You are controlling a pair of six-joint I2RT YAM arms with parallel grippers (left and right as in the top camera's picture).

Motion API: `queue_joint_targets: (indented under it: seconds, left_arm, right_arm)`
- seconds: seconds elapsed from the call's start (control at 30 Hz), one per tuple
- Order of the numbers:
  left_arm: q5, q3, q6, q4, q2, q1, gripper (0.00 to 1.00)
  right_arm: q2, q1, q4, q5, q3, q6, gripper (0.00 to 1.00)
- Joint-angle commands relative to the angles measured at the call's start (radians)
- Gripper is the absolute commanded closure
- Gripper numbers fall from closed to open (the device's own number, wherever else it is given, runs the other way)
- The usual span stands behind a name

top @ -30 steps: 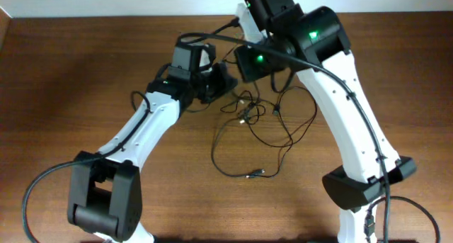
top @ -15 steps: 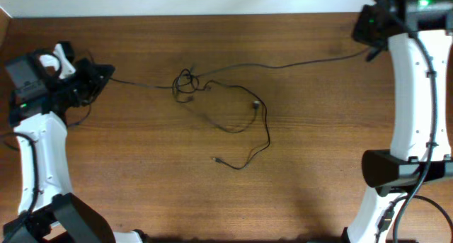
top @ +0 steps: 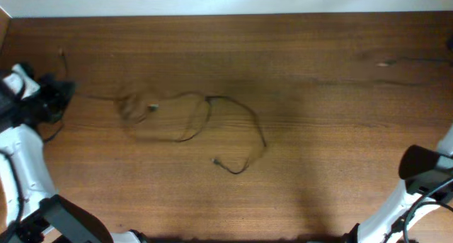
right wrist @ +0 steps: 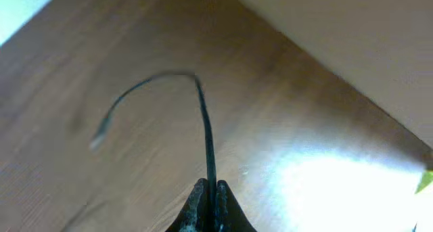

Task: Untangle cables

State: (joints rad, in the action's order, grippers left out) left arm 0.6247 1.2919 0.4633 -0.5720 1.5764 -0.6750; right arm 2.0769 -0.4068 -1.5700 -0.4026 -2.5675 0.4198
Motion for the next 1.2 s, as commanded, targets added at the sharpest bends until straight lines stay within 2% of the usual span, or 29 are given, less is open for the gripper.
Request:
queue_joint_targets:
  seconds: [0.0, 0.1, 0.23, 0.3, 0.43, 0.5, 0.6, 0.63, 0.7, 0.77, 0.93, 1.07, 1.17]
  left_arm:
    - [-0.117, -0.002, -0.020, -0.038, -0.018, -0.079, 1.00]
    - [-0.117, -0.002, -0.020, -0.074, -0.017, -0.069, 1.00]
    - [-0.117, -0.002, -0.020, -0.111, -0.017, -0.013, 1.00]
    - [-0.117, -0.002, -0.021, -0.132, -0.017, 0.027, 1.00]
    - [-0.139, -0.002, -0.021, -0.169, -0.017, 0.117, 1.00]
    - [-0.173, -0.002, -0.020, -0.175, -0.017, 0.162, 1.00]
    - [-0.181, -0.002, -0.020, -0.178, -0.018, 0.216, 1.00]
    - [-0.181, -0.002, -0.020, -0.178, -0.018, 0.238, 1.00]
    - [-0.182, -0.002, -0.020, -0.178, -0.017, 0.257, 1.00]
    - [-0.197, -0.002, -0.020, -0.178, -0.017, 0.283, 1.00]
    - [-0.259, -0.002, -0.020, -0.178, -0.017, 0.335, 1.00]
    - [-0.259, -0.002, -0.020, -0.180, -0.017, 0.352, 1.00]
    - [-0.259, -0.002, -0.019, -0.189, -0.017, 0.352, 1.00]
  right_arm:
    - [0.008, -0.040, 0.003, 0.060, -0.011, -0.033, 0.96]
    - [0.008, -0.021, 0.012, 0.138, -0.011, -0.126, 0.96]
    - [0.008, -0.006, 0.126, 0.104, -0.011, -0.136, 0.96]
    - [0.008, -0.018, 0.239, 0.037, -0.012, -0.140, 0.96]
    - [0.006, -0.029, 0.476, 0.024, -0.013, -0.316, 0.96]
    - [0.005, -0.034, 0.570, 0.008, -0.013, -0.302, 0.96]
    - [0.001, -0.033, 0.782, -0.191, -0.014, -0.319, 0.96]
    - [-0.006, -0.033, 0.889, -0.257, -0.014, -0.382, 0.96]
    - [-0.008, -0.034, 1.083, -0.250, -0.014, -0.545, 0.96]
    - [-0.008, -0.034, 1.251, -0.114, -0.013, -0.711, 0.96]
    - [0.056, -0.033, 1.292, 0.169, -0.012, -0.713, 0.96]
    - [0.186, -0.041, 1.171, 0.160, -0.011, -0.609, 0.96]
    - [0.336, -0.066, 0.990, 0.164, -0.011, -0.528, 0.96]
